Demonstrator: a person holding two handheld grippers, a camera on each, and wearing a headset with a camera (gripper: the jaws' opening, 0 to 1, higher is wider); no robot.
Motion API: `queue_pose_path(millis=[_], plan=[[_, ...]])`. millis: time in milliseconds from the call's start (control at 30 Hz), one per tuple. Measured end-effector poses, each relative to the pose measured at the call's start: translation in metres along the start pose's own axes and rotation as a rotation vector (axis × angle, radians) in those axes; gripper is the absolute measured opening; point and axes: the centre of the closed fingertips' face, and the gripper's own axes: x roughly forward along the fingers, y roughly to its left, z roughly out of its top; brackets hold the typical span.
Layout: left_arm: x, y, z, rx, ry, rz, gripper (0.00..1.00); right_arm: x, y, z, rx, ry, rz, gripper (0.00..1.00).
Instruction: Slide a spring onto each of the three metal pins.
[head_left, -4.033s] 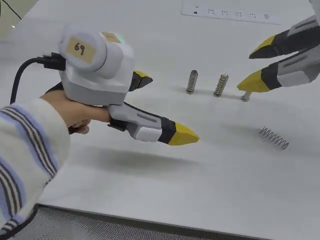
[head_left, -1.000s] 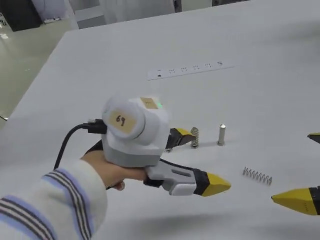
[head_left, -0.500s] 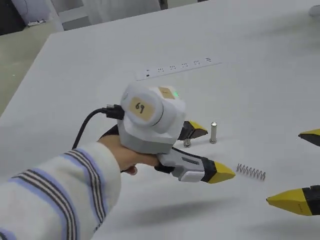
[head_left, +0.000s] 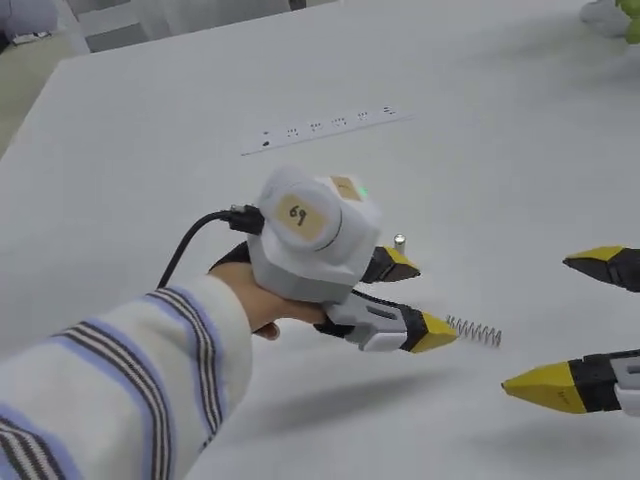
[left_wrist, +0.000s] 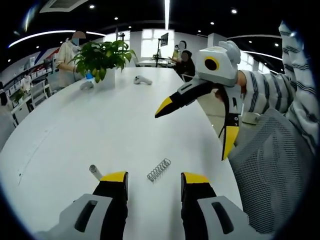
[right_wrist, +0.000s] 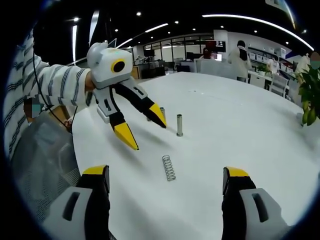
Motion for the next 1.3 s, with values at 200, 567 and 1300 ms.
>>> queue_pose_path(millis=[200, 567, 1300], plan=[[0.013, -0.002, -0.003, 0.049, 0.032, -0.029, 0.29, 0.000, 0.005, -0.003, -0.003, 0.014, 0.015, 0.90], [0.034, -0.012, -0.018, 0.141, 0.132, -0.107, 0.21, -0.003, 0.009, -0.009, 0.008, 0.033, 0.018, 0.89], [0.043, 0.001, -0.037, 0.242, 0.206, -0.086, 0.03, -0.004, 0.017, -0.016, -0.014, 0.073, 0.044, 0.88]])
